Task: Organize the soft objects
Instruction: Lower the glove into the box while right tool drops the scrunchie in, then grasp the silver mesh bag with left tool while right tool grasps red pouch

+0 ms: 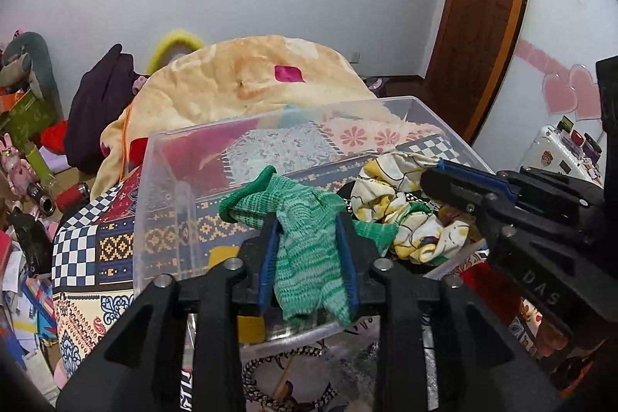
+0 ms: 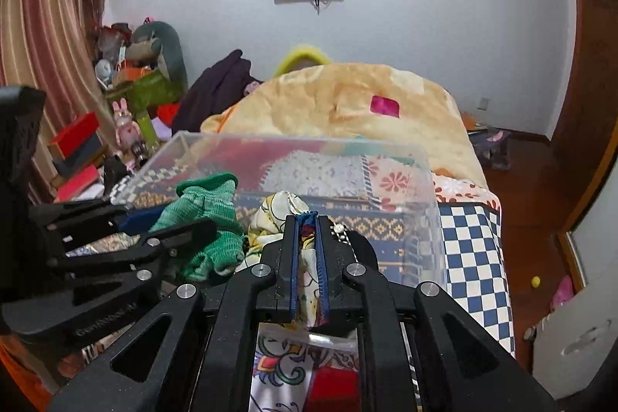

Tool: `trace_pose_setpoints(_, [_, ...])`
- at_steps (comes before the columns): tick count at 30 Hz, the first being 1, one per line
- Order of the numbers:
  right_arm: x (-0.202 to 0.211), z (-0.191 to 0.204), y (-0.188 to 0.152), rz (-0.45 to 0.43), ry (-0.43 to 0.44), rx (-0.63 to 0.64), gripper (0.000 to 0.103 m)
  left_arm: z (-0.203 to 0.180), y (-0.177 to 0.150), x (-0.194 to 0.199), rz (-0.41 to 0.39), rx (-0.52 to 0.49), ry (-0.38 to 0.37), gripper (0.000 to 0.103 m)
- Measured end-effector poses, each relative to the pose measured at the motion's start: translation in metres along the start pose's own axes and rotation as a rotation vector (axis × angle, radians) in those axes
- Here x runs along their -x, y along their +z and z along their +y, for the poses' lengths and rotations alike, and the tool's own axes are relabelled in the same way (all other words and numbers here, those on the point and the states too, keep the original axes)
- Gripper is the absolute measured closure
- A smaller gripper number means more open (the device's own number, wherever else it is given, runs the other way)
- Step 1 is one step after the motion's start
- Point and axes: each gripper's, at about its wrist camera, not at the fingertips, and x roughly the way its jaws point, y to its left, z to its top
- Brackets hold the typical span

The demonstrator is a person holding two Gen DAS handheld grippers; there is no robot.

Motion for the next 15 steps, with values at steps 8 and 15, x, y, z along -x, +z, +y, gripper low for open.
trace_pose_setpoints(8, [0.021,-0.004,0.0,-0.027,-0.008,0.01,0.052,-0.005,-0.007,0.033,-0.063,0.012,-0.022,0.044])
trace_pose_setpoints(15, [0.053,-0.009,-0.003,-0.104,-0.045,0.025,0.036,-0.015,-0.011,0.074,-0.161,-0.001,-0.006,0.016])
